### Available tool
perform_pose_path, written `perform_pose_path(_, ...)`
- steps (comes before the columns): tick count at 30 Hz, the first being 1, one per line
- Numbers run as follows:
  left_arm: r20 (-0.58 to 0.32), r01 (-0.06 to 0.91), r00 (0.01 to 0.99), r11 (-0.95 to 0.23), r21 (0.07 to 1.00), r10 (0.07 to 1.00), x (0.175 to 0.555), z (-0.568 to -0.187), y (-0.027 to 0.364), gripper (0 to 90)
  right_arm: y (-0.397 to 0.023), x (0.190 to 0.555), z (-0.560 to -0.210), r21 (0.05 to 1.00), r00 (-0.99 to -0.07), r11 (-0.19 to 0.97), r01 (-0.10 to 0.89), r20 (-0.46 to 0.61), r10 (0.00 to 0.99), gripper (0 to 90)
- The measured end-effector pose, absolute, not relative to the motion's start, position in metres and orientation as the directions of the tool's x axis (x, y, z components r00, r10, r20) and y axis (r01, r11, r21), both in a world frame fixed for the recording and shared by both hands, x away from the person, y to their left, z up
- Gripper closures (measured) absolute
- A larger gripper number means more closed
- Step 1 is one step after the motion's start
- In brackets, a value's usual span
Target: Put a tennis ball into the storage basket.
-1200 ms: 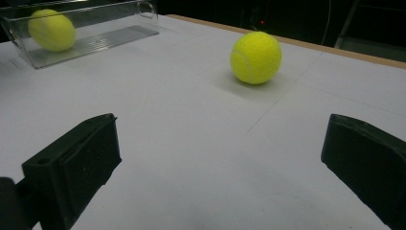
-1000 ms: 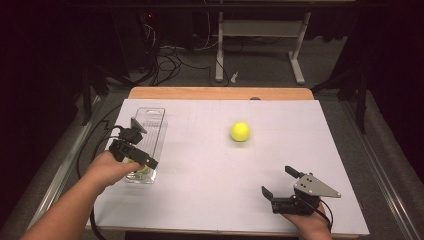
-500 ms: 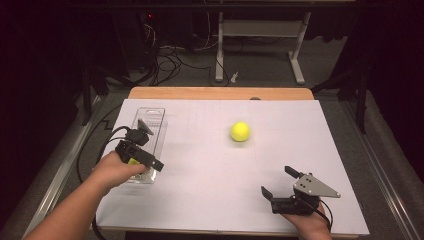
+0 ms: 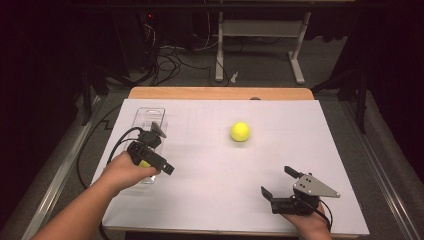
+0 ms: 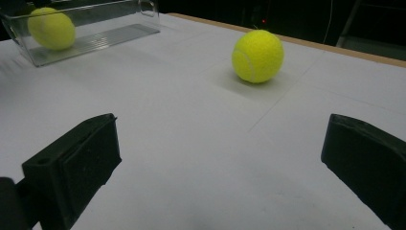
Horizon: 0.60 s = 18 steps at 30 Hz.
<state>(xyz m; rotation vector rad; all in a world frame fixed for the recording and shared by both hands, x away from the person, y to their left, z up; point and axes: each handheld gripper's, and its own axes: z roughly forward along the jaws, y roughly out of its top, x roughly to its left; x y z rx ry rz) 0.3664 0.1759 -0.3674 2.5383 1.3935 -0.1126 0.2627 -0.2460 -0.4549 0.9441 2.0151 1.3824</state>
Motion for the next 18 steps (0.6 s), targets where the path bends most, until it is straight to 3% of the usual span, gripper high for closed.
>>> perform_pose_path(18,-0.209,0.789,0.614,-0.586,0.186,0.761,0.356,-0.364,0.134,0.6,-0.245,0.264,-0.456,0.936,-0.628,0.246,0.252,-0.035,0.777,0.3)
